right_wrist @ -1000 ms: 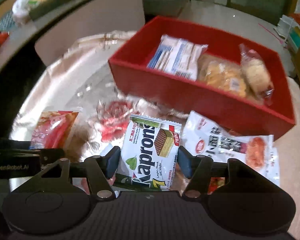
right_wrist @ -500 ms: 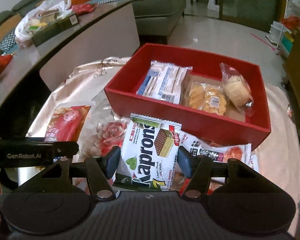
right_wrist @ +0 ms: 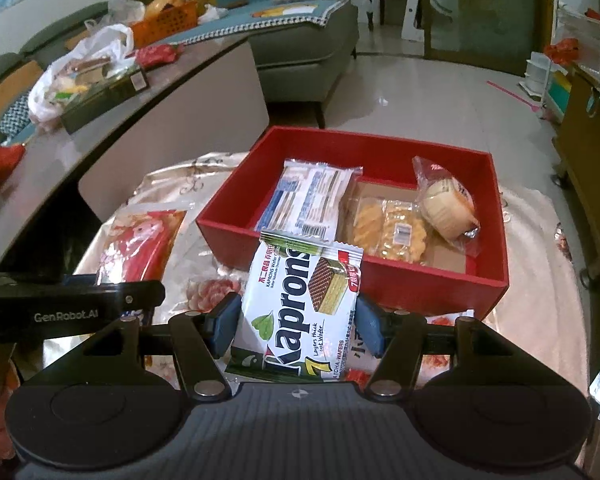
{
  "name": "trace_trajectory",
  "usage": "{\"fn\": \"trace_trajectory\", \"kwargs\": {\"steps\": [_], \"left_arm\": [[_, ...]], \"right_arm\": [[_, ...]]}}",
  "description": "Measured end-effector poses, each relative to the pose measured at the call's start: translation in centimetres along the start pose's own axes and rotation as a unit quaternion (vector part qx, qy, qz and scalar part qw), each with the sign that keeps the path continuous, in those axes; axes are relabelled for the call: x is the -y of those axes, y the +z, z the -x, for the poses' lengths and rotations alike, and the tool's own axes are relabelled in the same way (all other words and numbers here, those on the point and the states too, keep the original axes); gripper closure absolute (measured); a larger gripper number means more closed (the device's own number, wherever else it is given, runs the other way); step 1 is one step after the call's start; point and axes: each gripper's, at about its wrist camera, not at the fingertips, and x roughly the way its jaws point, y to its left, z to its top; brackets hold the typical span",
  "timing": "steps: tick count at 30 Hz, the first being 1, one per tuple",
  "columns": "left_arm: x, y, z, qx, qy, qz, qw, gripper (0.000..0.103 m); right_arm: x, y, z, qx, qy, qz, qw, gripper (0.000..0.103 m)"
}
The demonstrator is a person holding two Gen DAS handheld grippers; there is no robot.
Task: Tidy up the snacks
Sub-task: 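Carry the Kaprons pack and red-blue bag over the red box with both grippers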
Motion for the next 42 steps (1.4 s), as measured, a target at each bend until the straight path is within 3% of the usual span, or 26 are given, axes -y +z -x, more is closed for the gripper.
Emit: {"fn": "trace_trajectory", "kwargs": {"steps": [16, 42], "left_arm": [[2.1, 2.2, 0.7, 0.072, 0.033, -0.043, 0.9959, 0.057], [4.4, 4.1, 0.5, 0.115, 0.038, -0.07, 0.9901, 0.057]], "right_arm": [[0.9, 1.6, 1.3, 0.032, -0.005, 0.004, 0.999, 0.035], [2.3, 3.9, 2.6, 0.072, -0.019, 0.008, 0.997, 0.035]]}}
